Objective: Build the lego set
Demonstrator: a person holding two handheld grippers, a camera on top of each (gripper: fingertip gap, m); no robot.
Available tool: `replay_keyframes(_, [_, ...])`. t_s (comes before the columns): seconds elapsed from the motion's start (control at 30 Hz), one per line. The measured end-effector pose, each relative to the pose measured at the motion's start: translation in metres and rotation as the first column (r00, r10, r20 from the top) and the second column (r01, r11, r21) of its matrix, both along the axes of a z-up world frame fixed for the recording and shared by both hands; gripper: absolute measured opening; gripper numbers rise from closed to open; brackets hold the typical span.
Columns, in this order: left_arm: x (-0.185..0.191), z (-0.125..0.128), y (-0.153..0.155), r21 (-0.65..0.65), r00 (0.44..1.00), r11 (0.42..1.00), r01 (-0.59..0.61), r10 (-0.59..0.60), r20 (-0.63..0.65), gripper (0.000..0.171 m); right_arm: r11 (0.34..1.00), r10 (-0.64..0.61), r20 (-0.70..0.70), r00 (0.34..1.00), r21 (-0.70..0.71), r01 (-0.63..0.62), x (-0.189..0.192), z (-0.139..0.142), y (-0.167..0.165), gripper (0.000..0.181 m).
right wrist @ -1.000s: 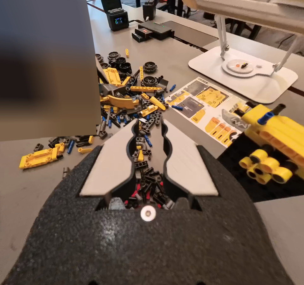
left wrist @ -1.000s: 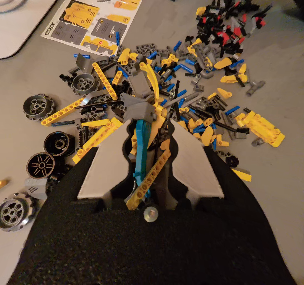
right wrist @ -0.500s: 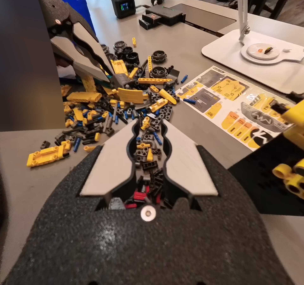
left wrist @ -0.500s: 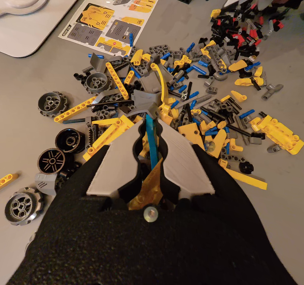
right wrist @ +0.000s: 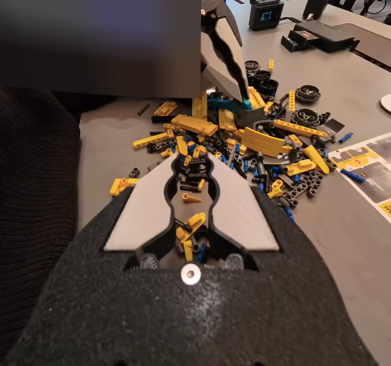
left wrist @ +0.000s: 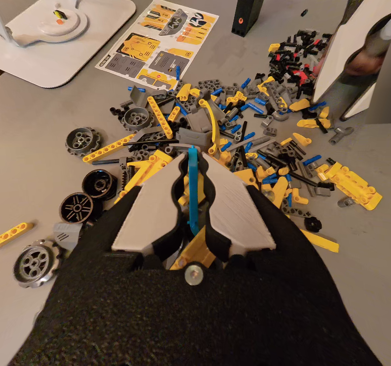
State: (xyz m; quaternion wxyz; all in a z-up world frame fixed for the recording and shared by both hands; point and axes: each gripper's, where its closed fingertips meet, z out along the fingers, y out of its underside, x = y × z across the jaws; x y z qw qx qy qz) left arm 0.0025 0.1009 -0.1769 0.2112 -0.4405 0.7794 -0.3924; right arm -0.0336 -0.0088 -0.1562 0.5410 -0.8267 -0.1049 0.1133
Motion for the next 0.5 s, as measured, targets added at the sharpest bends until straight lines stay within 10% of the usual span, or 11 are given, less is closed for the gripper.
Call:
replay_keyframes(0.2, [0.003, -0.002, -0.007, -0.025, 1.000, 1.000, -0.011, 0.010, -0.014, 0.067, 1.000, -0.020, -0.024, 0.999, 0.019, 0.021, 0.006, 0.005, -0.001, 0.022])
replay_keyframes(0.5, [0.008, -0.018, -0.006, 0.099, 0.998, 0.994, -0.039, 0.043, -0.037, 0.070, 0.999, -0.035, -0.033, 0.999, 0.016, 0.035, 0.011, 0.004, -0.001, 0.022])
